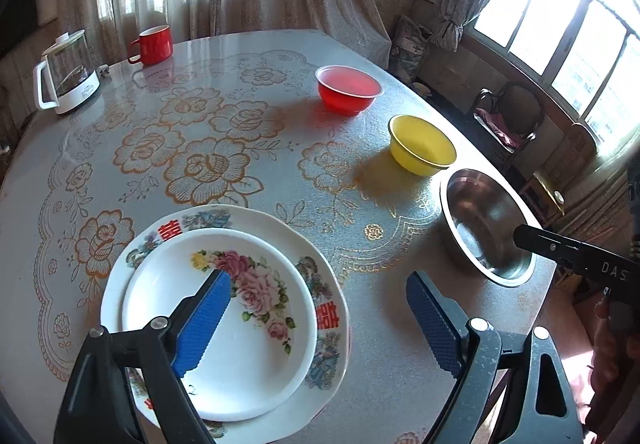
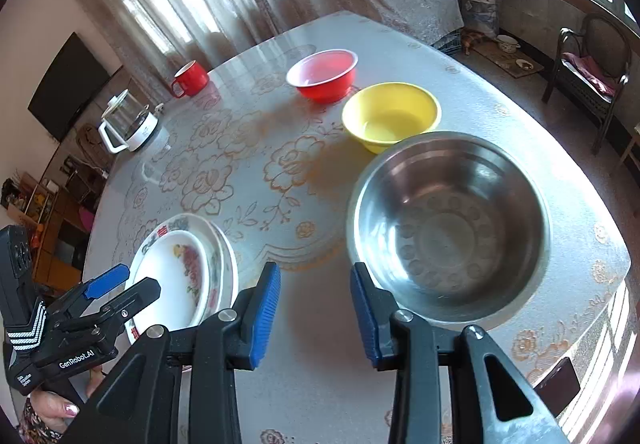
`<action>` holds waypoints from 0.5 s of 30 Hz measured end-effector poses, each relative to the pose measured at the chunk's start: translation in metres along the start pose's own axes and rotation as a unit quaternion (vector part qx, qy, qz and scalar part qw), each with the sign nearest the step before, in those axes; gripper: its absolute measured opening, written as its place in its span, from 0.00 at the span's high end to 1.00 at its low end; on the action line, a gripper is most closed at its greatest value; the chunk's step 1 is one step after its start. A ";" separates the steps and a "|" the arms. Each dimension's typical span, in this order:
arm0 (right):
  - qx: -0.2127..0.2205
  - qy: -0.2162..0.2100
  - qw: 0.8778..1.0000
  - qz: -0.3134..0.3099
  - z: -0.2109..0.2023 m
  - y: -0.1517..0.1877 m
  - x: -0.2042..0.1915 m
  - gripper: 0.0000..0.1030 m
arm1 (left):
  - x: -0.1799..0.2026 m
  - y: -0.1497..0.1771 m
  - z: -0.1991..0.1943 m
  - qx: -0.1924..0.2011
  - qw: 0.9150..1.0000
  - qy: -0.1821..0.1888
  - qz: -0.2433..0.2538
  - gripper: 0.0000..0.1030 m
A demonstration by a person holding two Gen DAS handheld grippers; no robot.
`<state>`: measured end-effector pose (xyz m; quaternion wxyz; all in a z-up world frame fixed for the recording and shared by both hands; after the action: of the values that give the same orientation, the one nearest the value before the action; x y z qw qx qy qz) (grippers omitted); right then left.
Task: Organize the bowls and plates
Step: 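Move the right gripper to the rim of the steel bowl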
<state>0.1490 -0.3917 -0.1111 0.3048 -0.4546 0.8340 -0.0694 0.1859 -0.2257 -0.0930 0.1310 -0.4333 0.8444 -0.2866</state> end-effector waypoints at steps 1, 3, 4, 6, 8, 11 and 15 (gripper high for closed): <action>0.008 0.006 1.000 0.007 -0.004 -0.007 0.011 0.63 | 0.008 -0.005 0.003 -0.001 1.000 0.003 0.006 0.13; 0.023 0.022 0.999 0.019 -0.012 -0.021 0.034 0.62 | 0.025 -0.016 0.010 -0.002 1.000 0.007 0.021 0.13; 0.029 0.031 0.999 0.025 -0.015 -0.027 0.046 0.62 | 0.032 -0.020 0.015 -0.004 1.000 0.007 0.028 0.13; 0.039 0.046 0.997 0.037 -0.021 -0.040 0.069 0.61 | 0.046 -0.027 0.026 -0.013 0.999 0.014 0.038 0.13; 0.044 0.059 0.996 0.048 -0.023 -0.051 0.091 0.61 | 0.058 -0.033 0.038 -0.021 0.999 0.018 0.040 0.13; 0.043 0.068 0.995 0.067 -0.019 -0.064 0.120 0.61 | 0.074 -0.040 0.055 -0.032 0.998 0.026 0.040 0.13; 0.030 0.069 0.994 0.086 -0.007 -0.074 0.145 0.61 | 0.090 -0.049 0.078 -0.048 0.998 0.035 0.034 0.13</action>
<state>0.1402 -0.5513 -0.1412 0.2651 -0.3663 0.8864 -0.0991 0.2014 -0.3502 -0.1234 0.0899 -0.3994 0.8756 -0.2564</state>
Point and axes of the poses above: each gripper's, at about its wrist camera, not at the fingertips, and z roughly the way its jaws point, x to its right, y to its underside, the point moved 9 cm from there along z, roughly the way its jaws point, and after that the axes turned 15 degrees about z, right-handed, at the moved point
